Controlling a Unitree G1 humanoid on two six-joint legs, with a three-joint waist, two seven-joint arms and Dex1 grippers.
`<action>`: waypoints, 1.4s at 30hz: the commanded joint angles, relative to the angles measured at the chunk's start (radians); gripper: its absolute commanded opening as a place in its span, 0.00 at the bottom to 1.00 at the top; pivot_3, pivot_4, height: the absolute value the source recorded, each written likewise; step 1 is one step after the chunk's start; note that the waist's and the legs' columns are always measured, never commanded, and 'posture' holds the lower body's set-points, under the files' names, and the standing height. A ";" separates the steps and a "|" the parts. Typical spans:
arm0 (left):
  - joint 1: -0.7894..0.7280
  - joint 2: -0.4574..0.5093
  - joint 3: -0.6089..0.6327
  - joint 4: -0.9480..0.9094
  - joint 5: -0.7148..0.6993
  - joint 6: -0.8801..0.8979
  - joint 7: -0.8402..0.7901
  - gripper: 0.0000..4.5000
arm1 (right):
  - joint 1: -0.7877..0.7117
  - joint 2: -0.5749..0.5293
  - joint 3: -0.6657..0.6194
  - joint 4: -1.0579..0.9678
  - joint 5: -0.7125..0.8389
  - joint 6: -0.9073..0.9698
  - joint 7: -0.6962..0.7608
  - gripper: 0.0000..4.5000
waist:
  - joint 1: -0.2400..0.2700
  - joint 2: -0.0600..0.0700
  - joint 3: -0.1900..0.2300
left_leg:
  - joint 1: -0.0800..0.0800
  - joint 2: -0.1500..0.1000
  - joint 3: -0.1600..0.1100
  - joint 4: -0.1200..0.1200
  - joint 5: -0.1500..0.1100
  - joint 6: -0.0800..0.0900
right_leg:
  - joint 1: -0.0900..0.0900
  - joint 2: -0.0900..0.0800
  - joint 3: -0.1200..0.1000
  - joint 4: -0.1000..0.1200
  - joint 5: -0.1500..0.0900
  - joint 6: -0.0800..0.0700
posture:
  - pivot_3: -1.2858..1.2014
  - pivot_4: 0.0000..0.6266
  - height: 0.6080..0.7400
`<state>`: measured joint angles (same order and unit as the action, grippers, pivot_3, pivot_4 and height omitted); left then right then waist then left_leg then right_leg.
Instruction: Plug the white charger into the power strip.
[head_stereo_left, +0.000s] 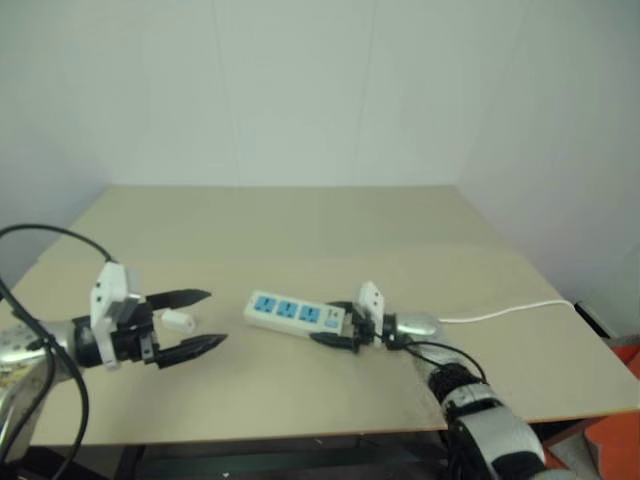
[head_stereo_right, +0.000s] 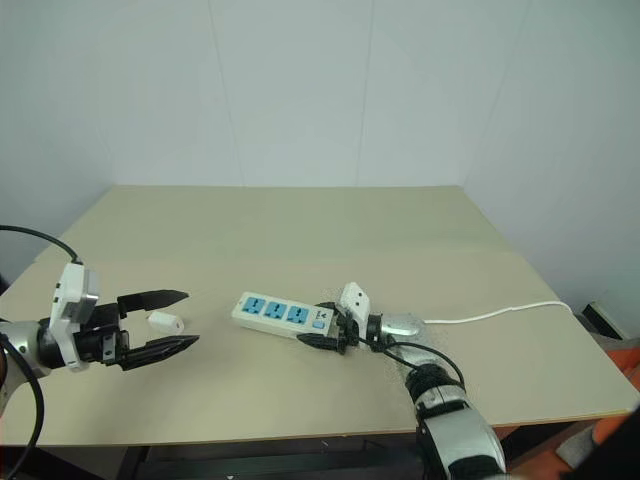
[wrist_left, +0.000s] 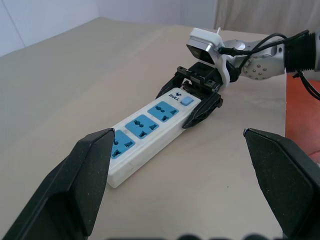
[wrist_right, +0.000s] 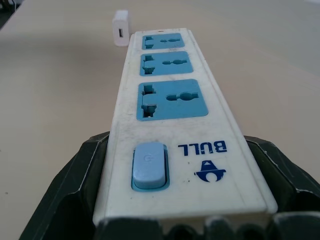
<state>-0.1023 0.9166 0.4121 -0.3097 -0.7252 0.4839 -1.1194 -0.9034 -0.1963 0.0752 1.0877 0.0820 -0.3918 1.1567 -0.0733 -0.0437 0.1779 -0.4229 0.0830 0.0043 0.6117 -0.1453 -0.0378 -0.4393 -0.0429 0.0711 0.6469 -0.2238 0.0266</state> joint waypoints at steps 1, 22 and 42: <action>0.013 0.001 0.024 -0.045 -0.008 -0.012 0.007 1.00 | -0.054 0.005 -0.021 0.043 0.017 -0.041 0.074 0.76 | 0.001 0.000 0.000 | 0.000 0.000 0.000 0.000 0.000 0.000 | 0.000 0.000 0.000 0.000 0.000 0.000 | 0.52 0.24 1.00; -0.074 0.127 -0.039 0.127 0.078 -0.061 -0.121 1.00 | -0.010 0.033 -0.001 0.092 -0.033 -0.026 0.203 0.76 | -0.003 0.000 0.000 | 0.002 0.000 0.000 0.000 0.000 0.000 | 0.000 0.000 0.000 0.001 0.000 0.000 | 0.52 0.24 1.00; -1.241 0.208 -1.025 1.253 0.692 -0.775 -0.495 1.00 | 0.013 0.070 0.017 0.106 -0.061 -0.009 0.206 0.76 | -0.024 -0.001 -0.001 | 0.001 0.001 -0.002 0.001 0.000 0.000 | 0.001 0.003 0.000 0.003 0.003 0.007 | 0.52 0.24 1.00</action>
<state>-1.3087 1.1220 -0.5728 0.9135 -0.0525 -0.2446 -1.6110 -0.9024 -0.1365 0.0707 1.1840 0.0444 -0.4178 1.3482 -0.0969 -0.0449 0.1773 -0.4218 0.0836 0.0025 0.6125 -0.1452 -0.0376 -0.4387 -0.0399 0.0708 0.6502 -0.2205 0.0340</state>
